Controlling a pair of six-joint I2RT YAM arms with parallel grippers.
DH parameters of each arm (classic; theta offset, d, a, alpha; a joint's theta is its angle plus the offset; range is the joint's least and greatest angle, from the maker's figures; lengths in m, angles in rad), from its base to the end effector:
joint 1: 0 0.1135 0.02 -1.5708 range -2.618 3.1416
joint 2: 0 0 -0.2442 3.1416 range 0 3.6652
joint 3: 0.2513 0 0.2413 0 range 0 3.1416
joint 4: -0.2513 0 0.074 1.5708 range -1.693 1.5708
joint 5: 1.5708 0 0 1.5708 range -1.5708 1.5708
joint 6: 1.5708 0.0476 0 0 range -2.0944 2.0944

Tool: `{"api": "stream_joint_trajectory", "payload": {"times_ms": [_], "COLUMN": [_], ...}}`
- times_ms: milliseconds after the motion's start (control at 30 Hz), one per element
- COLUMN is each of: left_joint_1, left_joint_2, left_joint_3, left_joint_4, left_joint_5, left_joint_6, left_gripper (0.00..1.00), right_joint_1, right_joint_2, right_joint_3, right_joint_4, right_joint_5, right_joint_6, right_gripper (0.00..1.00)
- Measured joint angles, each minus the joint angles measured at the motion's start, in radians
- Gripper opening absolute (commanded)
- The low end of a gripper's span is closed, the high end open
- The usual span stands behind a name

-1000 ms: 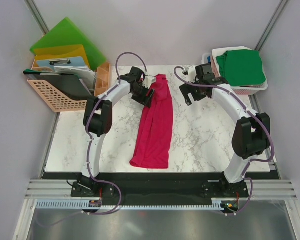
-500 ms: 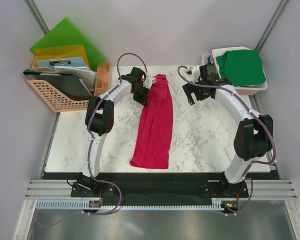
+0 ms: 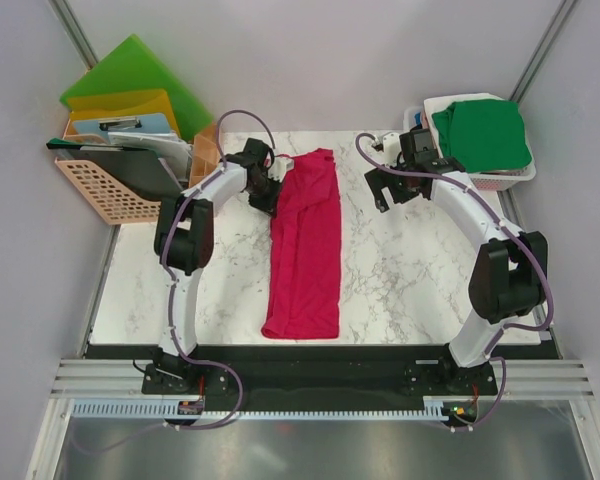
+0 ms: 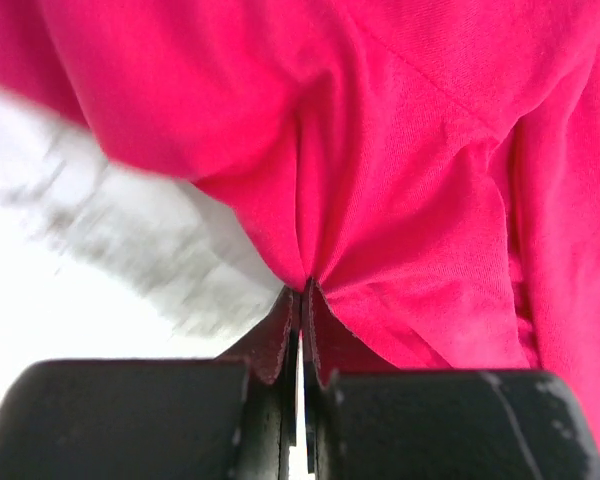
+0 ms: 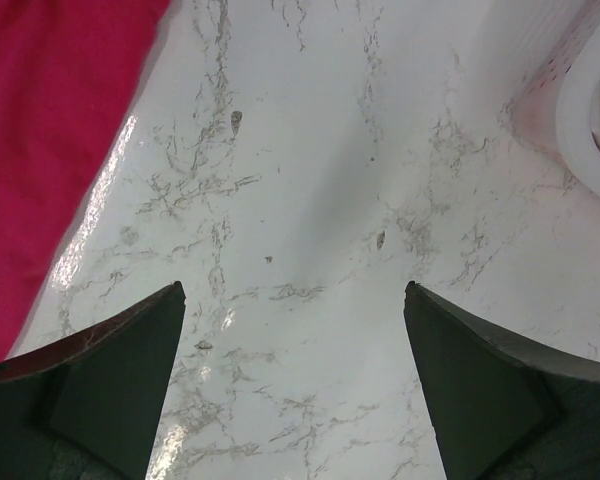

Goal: Fold and stack the t-shirts
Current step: Rotate the tshirt 90 degrees

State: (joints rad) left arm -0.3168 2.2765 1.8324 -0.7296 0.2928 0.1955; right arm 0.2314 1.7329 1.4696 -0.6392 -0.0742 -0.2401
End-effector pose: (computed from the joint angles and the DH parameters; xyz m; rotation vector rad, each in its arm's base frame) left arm 0.4342 -0.1568 0.1429 0.7705 2.6219 -0.4354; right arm 0.3651 0.0897 0.2563 -0.6083 2.3959 0.0880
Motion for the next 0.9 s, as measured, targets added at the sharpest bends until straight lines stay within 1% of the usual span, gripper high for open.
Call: {"api": "stream_joint_trajectory", "payload": {"times_ms": [167, 300, 333, 367, 400, 433, 533, 733, 800, 900], "left_joint_1": [0.051, 0.070, 0.072, 0.073, 0.073, 0.073, 0.072, 0.075, 0.076, 0.082], "left_joint_2": [-0.039, -0.056, -0.058, -0.059, -0.059, -0.059, -0.068, -0.111, -0.139, -0.208], "left_joint_3": [-0.060, -0.084, -0.086, -0.087, -0.087, -0.087, -0.091, -0.158, -0.193, -0.252], "left_joint_4": [0.003, 0.005, 0.005, 0.005, 0.006, 0.006, 0.008, 0.035, 0.034, 0.035], "left_joint_5": [-0.022, -0.041, -0.047, -0.048, -0.049, -0.053, -0.064, -0.095, -0.114, -0.135], "left_joint_6": [0.000, 0.001, 0.002, 0.004, 0.007, 0.013, 0.024, 0.045, 0.055, 0.061], "left_gripper": [0.02, 0.02, 0.05, 0.13, 0.26, 0.51, 0.59, 0.61, 0.60, 0.61], "right_joint_1": [0.000, 0.000, 0.000, 0.000, 0.000, 0.000, 0.000, 0.000, 0.000, 0.002], "right_joint_2": [0.000, 0.000, 0.000, 0.000, 0.000, 0.000, 0.000, -0.002, -0.006, -0.032], "right_joint_3": [-0.006, -0.006, -0.006, -0.007, -0.007, -0.007, -0.010, -0.035, -0.039, -0.039], "right_joint_4": [0.000, 0.000, 0.000, 0.000, 0.000, 0.000, 0.001, -0.003, -0.008, -0.041], "right_joint_5": [-0.009, -0.019, -0.022, -0.025, -0.027, -0.030, -0.034, -0.041, -0.045, -0.090], "right_joint_6": [0.000, 0.000, 0.000, 0.000, 0.000, 0.000, 0.000, -0.003, -0.003, -0.009], "right_gripper": [0.98, 0.98, 0.98, 0.98, 0.98, 0.98, 0.98, 0.98, 0.98, 0.98]}}
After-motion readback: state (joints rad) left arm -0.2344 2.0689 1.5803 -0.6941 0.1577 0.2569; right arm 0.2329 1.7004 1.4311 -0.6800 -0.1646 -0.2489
